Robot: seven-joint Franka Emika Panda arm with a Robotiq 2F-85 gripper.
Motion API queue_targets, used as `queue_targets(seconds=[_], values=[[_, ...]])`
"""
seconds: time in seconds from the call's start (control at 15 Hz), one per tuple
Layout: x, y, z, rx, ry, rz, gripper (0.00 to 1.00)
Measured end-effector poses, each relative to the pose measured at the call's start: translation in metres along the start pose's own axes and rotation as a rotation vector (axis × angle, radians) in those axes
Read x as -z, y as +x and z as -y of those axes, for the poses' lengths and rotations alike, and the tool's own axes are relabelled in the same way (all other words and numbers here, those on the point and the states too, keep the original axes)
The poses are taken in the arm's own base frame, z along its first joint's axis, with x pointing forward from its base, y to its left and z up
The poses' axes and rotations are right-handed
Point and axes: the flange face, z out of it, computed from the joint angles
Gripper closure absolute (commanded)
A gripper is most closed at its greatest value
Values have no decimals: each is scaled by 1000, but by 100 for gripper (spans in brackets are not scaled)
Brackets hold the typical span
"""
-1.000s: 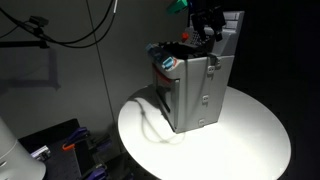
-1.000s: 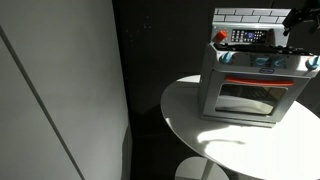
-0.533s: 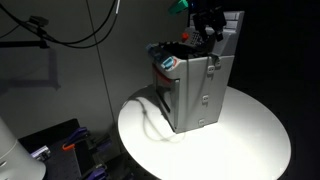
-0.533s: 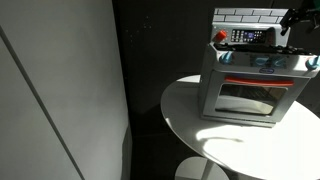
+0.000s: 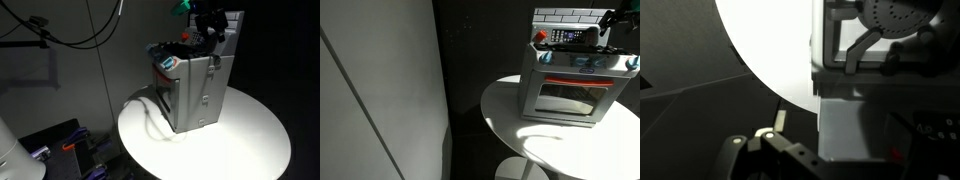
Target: Press a microwave button on the stove
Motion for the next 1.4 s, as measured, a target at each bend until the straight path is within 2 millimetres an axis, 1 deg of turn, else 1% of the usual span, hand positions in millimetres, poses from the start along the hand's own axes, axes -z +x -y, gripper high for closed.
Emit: queue_targets(seconds=[0.53,1.07,1.4], values=[[-4,5,3,-10,-2,-3,0],[-2,8,10,-4,2,-12,0],[-4,9,11,-3,1,-11,0]])
